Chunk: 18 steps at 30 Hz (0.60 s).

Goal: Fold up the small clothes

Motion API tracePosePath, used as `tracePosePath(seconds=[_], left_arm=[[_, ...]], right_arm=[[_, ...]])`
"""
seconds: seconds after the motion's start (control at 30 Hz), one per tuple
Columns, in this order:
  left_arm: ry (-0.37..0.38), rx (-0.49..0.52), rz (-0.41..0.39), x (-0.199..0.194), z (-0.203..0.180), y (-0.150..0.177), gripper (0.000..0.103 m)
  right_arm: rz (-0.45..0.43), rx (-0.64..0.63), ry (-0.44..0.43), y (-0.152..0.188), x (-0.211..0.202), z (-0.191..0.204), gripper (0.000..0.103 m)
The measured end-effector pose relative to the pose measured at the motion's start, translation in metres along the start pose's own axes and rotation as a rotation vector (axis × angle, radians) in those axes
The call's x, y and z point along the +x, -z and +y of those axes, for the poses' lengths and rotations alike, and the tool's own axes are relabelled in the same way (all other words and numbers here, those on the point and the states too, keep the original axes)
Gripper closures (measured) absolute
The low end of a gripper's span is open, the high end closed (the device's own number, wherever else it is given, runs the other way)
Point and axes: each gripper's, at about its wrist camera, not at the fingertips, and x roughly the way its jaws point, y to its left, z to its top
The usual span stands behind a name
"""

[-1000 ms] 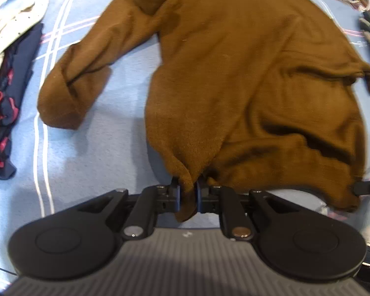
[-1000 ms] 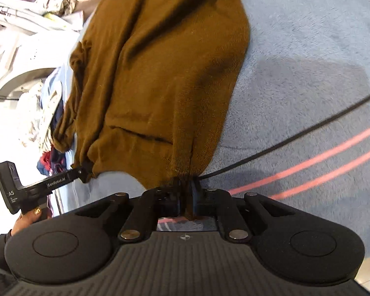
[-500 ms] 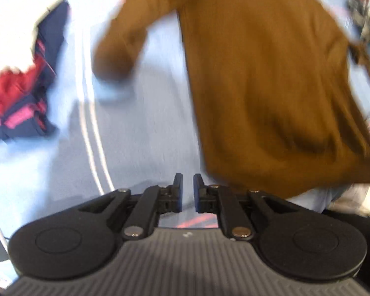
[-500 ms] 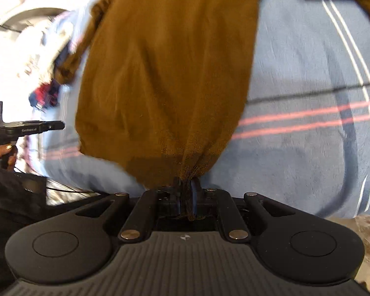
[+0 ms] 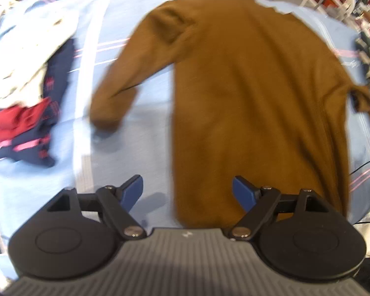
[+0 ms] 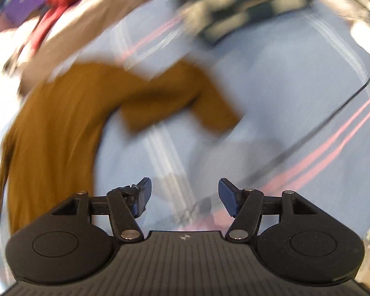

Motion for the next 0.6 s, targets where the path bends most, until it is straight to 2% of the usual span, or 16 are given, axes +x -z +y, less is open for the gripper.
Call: tracePosePath(seconds=[0.07, 0.13, 0.17, 0.27, 0.3, 0.33, 0.37, 0.43, 0.6], left_arm=[[0.017, 0.009, -0.009, -0.001, -0.017, -0.008, 0.024], [0.012, 0.039, -0.013, 0.000, -0.035, -0.009, 0.023], [0.008, 0.056, -0.010, 0.001, -0.044, -0.006, 0.022], [-0.005, 0.101, 0.015, 0.007, -0.064, -0.002, 0.022], [-0.012, 0.112, 0.025, 0.012, -0.069, -0.001, 0.022], [-0.015, 0.120, 0.033, 0.014, -0.074, 0.000, 0.022], [-0.013, 0.123, 0.040, 0.016, -0.080, -0.001, 0.022], [-0.003, 0.128, 0.048, 0.019, -0.087, -0.002, 0.022], [0.001, 0.155, 0.041, 0.025, -0.101, -0.008, 0.022]], right_arm=[[-0.023, 0.128, 0.006, -0.021, 0.017, -0.025, 0.004], [-0.008, 0.215, 0.024, -0.033, 0.039, -0.038, 0.004], [0.001, 0.229, 0.027, -0.036, 0.050, -0.042, 0.006], [-0.020, 0.239, -0.045, -0.038, 0.069, -0.044, 0.008], [-0.017, 0.237, -0.041, -0.038, 0.073, -0.042, 0.013], [-0.016, 0.223, -0.021, -0.038, 0.074, -0.039, 0.046], [-0.014, 0.210, -0.005, -0.041, 0.073, -0.038, 0.094], [-0.024, 0.245, -0.070, -0.045, 0.064, -0.048, 0.099], [-0.103, 0.264, -0.091, -0.061, 0.005, -0.074, 0.099]])
